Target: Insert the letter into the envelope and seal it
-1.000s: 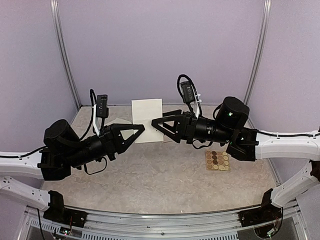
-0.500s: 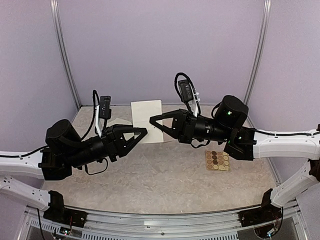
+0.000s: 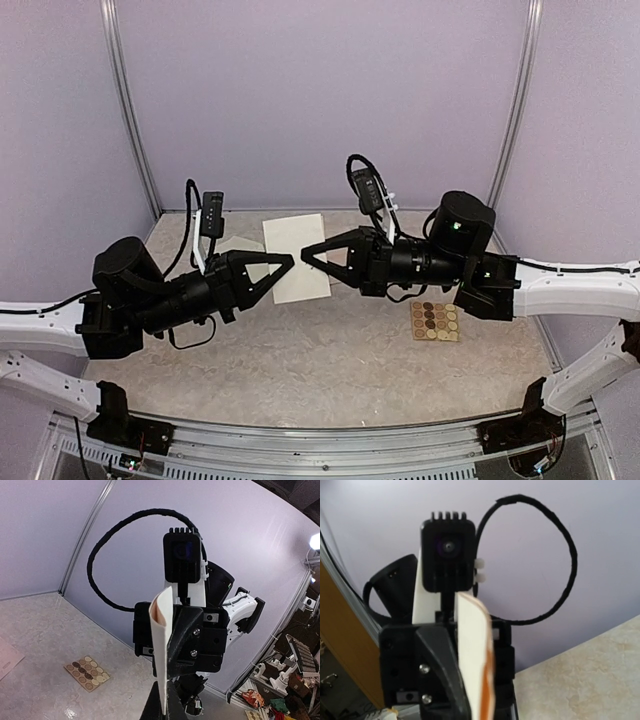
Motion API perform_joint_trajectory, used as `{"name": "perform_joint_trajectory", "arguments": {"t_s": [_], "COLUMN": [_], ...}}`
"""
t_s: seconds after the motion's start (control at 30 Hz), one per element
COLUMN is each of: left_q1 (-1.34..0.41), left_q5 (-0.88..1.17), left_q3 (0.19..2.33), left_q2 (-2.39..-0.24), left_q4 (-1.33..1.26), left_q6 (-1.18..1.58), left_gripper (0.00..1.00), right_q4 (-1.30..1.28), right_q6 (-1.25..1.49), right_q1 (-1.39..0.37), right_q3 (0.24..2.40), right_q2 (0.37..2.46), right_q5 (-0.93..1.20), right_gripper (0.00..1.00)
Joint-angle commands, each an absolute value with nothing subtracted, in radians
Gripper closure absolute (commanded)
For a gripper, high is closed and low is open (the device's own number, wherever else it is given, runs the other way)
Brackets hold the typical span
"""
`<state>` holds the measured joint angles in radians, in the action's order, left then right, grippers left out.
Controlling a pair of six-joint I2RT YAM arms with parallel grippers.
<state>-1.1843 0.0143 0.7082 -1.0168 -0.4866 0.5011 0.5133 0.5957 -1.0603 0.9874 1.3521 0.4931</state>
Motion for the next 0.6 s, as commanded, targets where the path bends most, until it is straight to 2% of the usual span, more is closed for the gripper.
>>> {"name": "perform_joint_trajectory", "arguments": {"t_s": [0.0, 0.07, 0.13, 0.27, 0.33, 0.37, 0.5, 0.53, 0.57], "left_q1": [-1.178, -1.17, -1.161, -1.138, -1.127, -1.121, -1.109, -1.104, -1.102], "left_q5": [0.013, 0.002, 0.003, 0.002, 0.003, 0.003, 0.007, 0.008, 0.007], "left_q3": [0.749, 0.765, 0.77, 0.766, 0.763, 0.761, 0.76, 0.763, 0.766], "left_q2": [-1.011, -1.01, -1.006, -0.992, -0.981, -0.979, -0.971, -0.971, -0.971], "left_q4": [-0.477, -0.447, -0.434, -0.43, -0.427, -0.423, -0.413, -0.403, -0.395], "left_q6": [0.499, 0.497, 0.494, 0.497, 0.502, 0.506, 0.514, 0.519, 0.521], "left_gripper": [0.86, 0.67, 0.62, 0.78, 0.95, 1.0, 1.0, 0.97, 0.84], "right_q4": [0.424, 0.403, 0.382, 0.357, 0.35, 0.348, 0.34, 0.337, 0.335], "right_q6": [0.555, 0.547, 0.542, 0.537, 0.535, 0.536, 0.532, 0.529, 0.528], "right_q1": [-1.068, -1.068, -1.067, -1.068, -1.068, -1.068, -1.068, -1.068, -1.068], "right_q3": [0.998, 0.994, 0.99, 0.978, 0.972, 0.969, 0.959, 0.957, 0.955], "right_q2": [1.319, 1.313, 1.307, 1.296, 1.291, 1.287, 1.277, 1.274, 1.273], "right_q5": [0.485, 0.481, 0.477, 0.471, 0.466, 0.464, 0.449, 0.447, 0.443], "right_gripper": [1.0, 1.0, 1.0, 1.0, 1.0, 1.0, 1.0, 1.0, 1.0]}}
